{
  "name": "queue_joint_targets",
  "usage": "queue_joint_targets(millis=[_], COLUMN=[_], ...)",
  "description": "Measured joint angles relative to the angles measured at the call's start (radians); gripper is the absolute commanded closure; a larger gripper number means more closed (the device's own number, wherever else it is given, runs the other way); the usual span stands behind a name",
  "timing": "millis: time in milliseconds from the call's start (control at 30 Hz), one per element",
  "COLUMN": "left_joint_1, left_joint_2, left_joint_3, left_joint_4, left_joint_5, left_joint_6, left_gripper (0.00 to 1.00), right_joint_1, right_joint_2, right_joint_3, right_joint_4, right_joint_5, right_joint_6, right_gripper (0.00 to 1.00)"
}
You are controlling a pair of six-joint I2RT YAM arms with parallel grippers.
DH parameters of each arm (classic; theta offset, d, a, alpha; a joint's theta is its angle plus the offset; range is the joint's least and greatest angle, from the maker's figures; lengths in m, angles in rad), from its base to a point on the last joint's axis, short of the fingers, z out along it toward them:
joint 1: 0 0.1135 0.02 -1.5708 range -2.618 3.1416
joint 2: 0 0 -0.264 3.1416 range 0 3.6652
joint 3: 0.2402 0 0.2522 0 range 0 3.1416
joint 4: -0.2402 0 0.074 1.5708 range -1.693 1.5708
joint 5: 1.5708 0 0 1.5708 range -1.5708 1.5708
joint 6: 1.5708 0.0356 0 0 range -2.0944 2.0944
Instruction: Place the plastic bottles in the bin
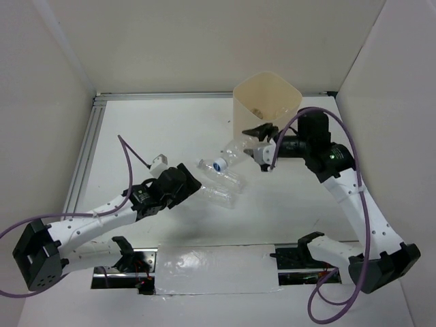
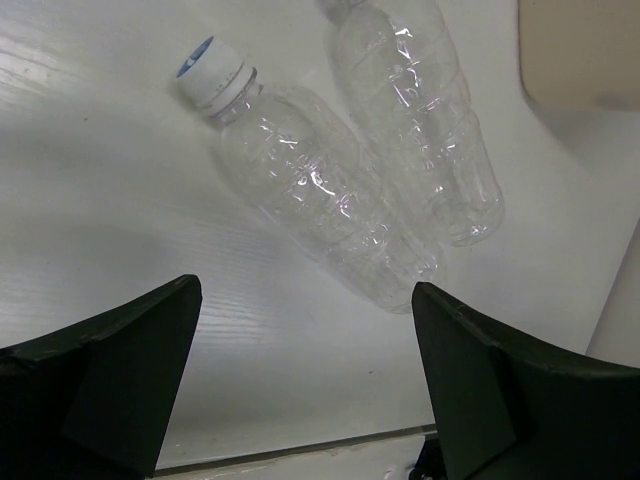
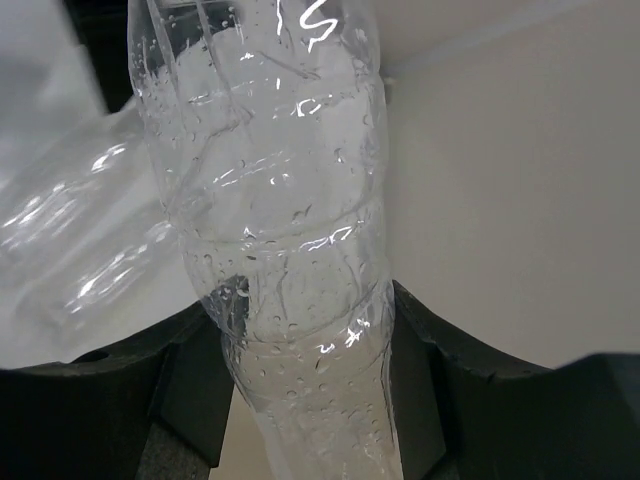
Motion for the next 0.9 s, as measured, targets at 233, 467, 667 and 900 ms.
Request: queue_joint_targets(millis=[233,467,667,900], left_joint_1=[0.025,0.029,0.03,0.029], left_joint_2=[0.112,0.25,0.353,0.447], left_joint_3=[-0.012,-0.026,-0.027,0.008], left_joint_4=[0.146,0.291,0.387,0.451], left_joint_5=[0.068,0.098,0.106,0.107], left_joint_6=[-0.016,-0.026,-0.027,-0.027], left_gripper=[0.01,0.01,0.01,0.11], right_joint_1=[-0.051,-0.191,-0.267,-0.332], right_joint_2=[0.169,0.453,0.552,0.539], right_joint_3=[0.151,0.283,0.363,0.401], right_joint_4=[0.488,0.601,0.541,0.429], right_joint_5=[0.126,0.203,0.153,-0.011], right_joint_6=[0.505,0.765,0.874,0.954], right_gripper=[0.58,0.12,0.0,0.0])
